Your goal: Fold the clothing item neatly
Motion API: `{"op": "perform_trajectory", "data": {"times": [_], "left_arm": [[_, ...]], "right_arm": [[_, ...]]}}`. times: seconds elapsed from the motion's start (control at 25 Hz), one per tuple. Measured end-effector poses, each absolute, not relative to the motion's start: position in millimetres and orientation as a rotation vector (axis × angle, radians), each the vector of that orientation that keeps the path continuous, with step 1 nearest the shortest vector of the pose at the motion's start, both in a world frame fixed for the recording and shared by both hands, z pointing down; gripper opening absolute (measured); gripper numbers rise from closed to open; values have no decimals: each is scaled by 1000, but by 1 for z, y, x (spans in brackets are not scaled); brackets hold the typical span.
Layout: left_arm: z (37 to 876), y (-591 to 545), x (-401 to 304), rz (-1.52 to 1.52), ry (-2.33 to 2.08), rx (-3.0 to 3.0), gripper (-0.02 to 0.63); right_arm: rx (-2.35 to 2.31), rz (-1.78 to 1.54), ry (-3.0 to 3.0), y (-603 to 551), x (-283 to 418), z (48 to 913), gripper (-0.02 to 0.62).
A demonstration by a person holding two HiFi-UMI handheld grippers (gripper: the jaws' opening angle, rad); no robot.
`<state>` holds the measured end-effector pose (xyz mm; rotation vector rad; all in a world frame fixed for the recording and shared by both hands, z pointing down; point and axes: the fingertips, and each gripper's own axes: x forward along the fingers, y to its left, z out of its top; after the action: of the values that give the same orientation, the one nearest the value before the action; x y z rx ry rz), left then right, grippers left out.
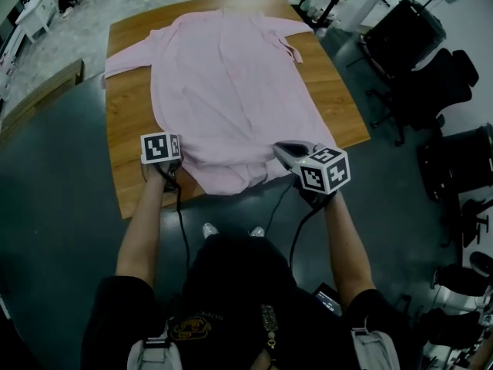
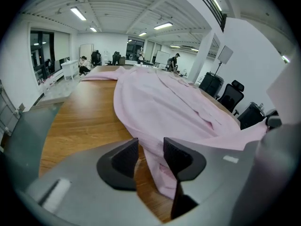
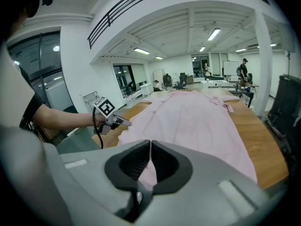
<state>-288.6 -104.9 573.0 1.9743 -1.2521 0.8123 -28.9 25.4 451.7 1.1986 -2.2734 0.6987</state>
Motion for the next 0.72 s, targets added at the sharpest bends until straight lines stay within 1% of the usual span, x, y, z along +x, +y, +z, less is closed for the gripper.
{"op": "perform_trajectory", "data": {"times": [0.08,0.24,0.32,0.48,0.72], "left_arm": [[568,-108,-269,813,-1241,1998,161],[557,-112,-234,824,-1253,2054,67],[550,-113,-217,823,-1259,2088,41],[535,-119,-176,809,-1253,2174,23],[521,-131,-115,827,-1198,2283,23]], "right_arm": [[1243,726,-2267,33,-12,454,15],[1337,792,-2267,45,19,458,15],[1383,821,-2258,53,34,462,15],[1450,874,-2212,71,62,475,15],[1435,972,-2146,100,83,505,15]]}}
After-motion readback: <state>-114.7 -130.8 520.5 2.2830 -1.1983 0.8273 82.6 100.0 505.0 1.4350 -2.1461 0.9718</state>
